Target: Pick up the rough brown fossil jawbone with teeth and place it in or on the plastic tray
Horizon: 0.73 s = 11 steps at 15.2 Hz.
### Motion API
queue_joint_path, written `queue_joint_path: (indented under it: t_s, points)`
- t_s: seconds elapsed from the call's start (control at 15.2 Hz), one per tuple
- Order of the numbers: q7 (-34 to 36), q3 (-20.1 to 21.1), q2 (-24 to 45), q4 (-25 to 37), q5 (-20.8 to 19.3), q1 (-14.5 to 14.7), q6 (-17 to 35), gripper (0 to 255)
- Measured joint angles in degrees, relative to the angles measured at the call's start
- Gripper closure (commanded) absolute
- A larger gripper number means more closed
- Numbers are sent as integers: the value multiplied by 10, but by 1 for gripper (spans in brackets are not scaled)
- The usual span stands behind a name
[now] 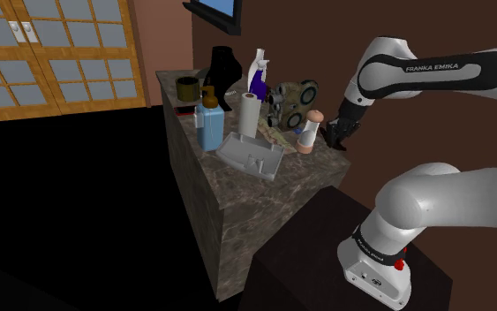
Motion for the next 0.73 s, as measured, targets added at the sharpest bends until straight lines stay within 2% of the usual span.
queue_joint_path:
  t_s: [0.53, 0.73]
  points:
    - [3, 10, -13, 52, 8, 4, -64, 255]
    - [29, 33, 10, 67, 28, 24, -56, 255]
